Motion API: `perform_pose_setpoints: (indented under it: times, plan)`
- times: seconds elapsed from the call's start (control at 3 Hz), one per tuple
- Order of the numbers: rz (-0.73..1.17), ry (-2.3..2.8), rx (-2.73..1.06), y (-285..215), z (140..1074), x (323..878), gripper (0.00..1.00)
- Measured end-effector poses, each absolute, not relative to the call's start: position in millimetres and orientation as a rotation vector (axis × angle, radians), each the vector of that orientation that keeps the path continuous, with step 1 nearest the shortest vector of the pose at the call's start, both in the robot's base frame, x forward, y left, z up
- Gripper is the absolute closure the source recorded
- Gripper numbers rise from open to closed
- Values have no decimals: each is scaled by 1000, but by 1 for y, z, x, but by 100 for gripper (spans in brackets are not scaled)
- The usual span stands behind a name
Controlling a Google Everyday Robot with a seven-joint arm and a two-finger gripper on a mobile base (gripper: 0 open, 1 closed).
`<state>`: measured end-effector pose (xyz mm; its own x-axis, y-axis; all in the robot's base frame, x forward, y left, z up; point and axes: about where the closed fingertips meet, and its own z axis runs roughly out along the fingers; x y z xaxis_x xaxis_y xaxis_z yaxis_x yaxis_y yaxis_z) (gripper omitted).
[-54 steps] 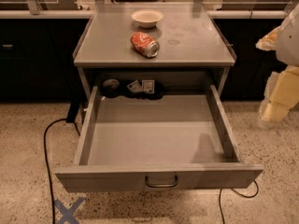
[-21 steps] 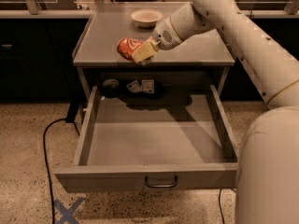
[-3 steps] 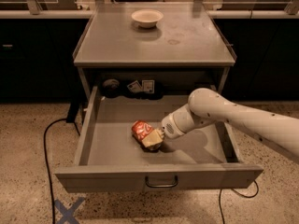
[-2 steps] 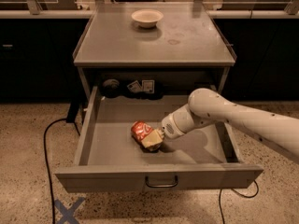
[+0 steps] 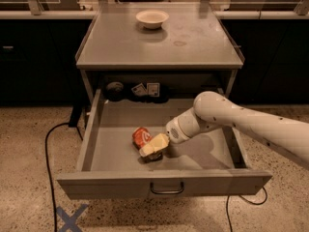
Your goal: Place coke can into top drawer
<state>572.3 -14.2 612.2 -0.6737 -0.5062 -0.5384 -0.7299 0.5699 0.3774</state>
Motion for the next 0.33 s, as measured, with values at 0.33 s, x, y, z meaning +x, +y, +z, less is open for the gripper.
perform_pose_setpoints:
  times: [0.33]
  plan:
    - [832, 2434, -1004, -14, 612, 572, 0]
